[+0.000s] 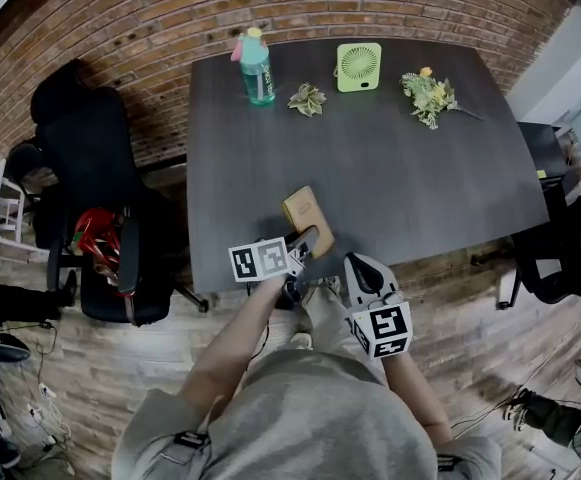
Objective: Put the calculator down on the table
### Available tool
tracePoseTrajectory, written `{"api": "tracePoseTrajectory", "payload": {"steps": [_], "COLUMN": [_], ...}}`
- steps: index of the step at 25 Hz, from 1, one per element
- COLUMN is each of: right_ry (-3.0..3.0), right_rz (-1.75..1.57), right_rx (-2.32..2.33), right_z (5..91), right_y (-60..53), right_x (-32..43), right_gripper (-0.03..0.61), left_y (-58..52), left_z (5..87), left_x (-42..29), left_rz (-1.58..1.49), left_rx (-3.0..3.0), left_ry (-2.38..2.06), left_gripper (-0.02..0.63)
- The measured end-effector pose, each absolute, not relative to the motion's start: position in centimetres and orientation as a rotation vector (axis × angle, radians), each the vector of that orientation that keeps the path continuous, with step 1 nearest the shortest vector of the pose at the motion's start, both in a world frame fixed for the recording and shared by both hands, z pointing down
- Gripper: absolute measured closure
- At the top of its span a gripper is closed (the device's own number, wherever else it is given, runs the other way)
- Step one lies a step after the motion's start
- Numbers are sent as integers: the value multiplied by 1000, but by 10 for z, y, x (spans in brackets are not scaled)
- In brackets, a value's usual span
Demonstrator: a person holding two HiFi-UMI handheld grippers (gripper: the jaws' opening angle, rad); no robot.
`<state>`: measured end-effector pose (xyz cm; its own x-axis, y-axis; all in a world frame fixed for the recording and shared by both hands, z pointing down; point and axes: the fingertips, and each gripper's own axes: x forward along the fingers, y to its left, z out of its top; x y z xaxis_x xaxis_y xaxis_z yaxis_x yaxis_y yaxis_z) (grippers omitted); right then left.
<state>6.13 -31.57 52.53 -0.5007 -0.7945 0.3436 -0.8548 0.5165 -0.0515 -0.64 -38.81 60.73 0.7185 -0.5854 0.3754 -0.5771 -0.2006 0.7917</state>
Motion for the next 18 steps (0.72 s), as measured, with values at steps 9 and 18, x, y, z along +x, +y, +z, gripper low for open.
{"api": "tracePoseTrajectory", "payload": {"steps": [9, 18], "right_ry": [-2478, -2474], "right_rz": [324, 336], "right_rx": [1367, 1356], "right_z": [534, 538], "right_y": [-323, -327], "right_x": [63, 64], "right_gripper": [575, 575], "left_y": [-400, -412], "left_z": [633, 641], "left_x": [-7, -3], "left_rz": [57, 85], "left_rx": [1823, 1800], "left_ry": [-928, -936], "left_gripper": [523, 515]}}
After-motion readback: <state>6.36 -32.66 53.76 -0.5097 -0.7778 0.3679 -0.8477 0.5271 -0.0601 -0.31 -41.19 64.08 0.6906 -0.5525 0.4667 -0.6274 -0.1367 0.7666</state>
